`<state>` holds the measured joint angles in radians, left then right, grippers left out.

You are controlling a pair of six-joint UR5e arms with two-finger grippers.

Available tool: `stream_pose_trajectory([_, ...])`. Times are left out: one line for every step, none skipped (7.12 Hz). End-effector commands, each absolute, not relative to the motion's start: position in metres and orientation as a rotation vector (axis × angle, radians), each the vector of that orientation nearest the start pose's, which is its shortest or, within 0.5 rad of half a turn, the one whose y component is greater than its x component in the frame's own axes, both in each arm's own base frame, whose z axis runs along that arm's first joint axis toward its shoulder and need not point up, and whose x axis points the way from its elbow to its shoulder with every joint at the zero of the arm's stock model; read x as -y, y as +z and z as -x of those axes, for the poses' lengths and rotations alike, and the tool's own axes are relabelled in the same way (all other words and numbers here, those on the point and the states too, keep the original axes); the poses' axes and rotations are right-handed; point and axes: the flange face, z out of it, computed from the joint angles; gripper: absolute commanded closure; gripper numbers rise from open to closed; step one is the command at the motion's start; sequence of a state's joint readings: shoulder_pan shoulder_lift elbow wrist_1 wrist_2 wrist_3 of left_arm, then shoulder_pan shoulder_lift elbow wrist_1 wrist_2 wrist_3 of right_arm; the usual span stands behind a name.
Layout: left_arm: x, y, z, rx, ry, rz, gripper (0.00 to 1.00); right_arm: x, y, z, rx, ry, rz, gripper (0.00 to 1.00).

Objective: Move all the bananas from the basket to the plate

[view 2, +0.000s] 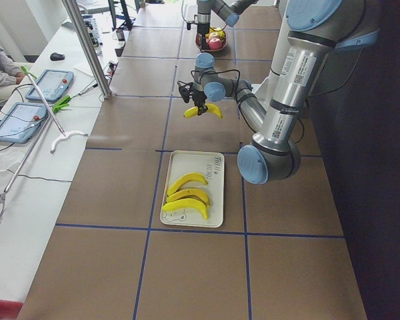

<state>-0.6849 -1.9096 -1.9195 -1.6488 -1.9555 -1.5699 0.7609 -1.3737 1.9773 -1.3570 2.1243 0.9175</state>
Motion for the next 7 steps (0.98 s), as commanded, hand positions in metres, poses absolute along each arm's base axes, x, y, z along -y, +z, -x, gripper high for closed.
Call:
stream_pose_trajectory([0.460,0.361,-0.348,-0.775,-0.526,0.081,0.94,0.426,0.380,0.284,0.833,-0.256,-0.140,0.00])
stream_pose_trajectory([0.460,0.383,-0.332,-0.748,-0.539,0.082,0.88,0.427,0.392,0.274,0.821,-0.300,-0.147,0.00])
stream_pose_trajectory([0.460,0.400,-0.324,-0.746,-0.552,0.078,0.85,0.427,0.393,0.272,0.818,-0.305,-0.148,0.00])
stream_pose_trajectory([0.460,0.424,-0.311,-0.745,-0.568,0.072,0.88,0.426,0.392,0.273,0.820,-0.307,-0.150,0.00])
stream_pose_trajectory([0.471,0.438,-0.299,-0.742,-0.596,0.068,0.89,0.426,0.392,0.272,0.820,-0.306,-0.151,0.00])
stream_pose_trajectory([0.474,0.453,-0.302,-0.718,-0.603,0.079,0.89,0.426,0.393,0.272,0.819,-0.305,-0.149,0.00])
stream_pose_trajectory([0.477,0.465,-0.304,-0.697,-0.598,0.083,0.89,0.425,0.391,0.271,0.821,-0.306,-0.152,0.00])
